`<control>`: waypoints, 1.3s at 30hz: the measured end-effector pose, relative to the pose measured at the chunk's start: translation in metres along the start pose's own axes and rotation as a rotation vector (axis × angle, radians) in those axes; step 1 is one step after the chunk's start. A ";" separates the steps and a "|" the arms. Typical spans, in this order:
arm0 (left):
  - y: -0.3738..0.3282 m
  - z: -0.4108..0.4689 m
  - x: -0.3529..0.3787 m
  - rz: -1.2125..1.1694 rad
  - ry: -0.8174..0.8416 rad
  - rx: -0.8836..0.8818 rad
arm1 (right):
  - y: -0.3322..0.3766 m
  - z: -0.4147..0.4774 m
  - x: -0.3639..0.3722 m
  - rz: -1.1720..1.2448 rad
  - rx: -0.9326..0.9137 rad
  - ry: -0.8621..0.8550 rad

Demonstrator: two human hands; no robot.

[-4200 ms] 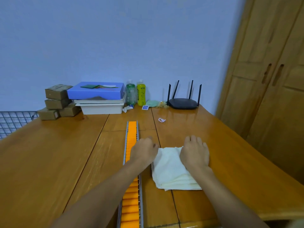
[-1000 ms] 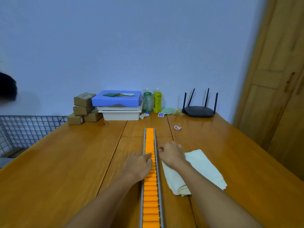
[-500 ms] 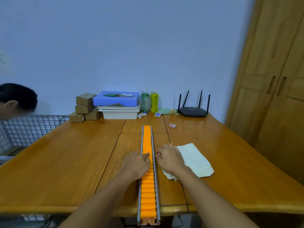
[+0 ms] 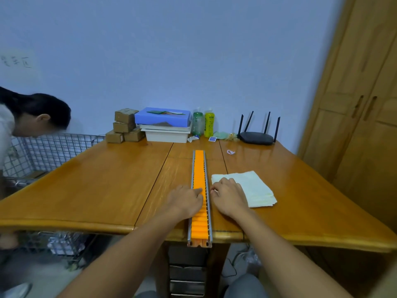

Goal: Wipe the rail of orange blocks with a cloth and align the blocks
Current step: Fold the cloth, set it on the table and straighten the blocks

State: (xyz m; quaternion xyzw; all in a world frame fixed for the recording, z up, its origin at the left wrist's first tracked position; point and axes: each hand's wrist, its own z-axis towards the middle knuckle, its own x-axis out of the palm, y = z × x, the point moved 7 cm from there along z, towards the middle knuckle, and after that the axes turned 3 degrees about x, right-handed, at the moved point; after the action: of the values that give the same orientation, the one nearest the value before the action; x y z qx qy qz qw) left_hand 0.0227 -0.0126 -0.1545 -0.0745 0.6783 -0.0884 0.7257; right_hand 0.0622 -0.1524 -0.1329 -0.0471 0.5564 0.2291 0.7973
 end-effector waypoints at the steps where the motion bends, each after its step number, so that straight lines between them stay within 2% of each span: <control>1: -0.001 -0.003 0.001 0.007 -0.002 -0.002 | 0.001 -0.004 -0.002 0.001 0.002 -0.004; 16: -0.015 -0.069 0.001 -0.046 -0.013 0.023 | 0.012 -0.059 -0.024 -0.008 0.045 0.000; 25: -0.024 -0.117 0.002 -0.011 -0.057 0.039 | 0.024 -0.096 -0.024 0.028 0.087 0.078; 39: -0.034 -0.162 0.007 0.076 -0.090 0.082 | 0.022 -0.132 -0.034 0.044 0.148 0.060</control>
State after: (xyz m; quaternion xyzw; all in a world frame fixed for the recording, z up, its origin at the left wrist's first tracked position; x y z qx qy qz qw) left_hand -0.1393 -0.0455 -0.1651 -0.0230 0.6431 -0.0850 0.7607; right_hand -0.0704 -0.1869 -0.1477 0.0175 0.5963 0.2033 0.7764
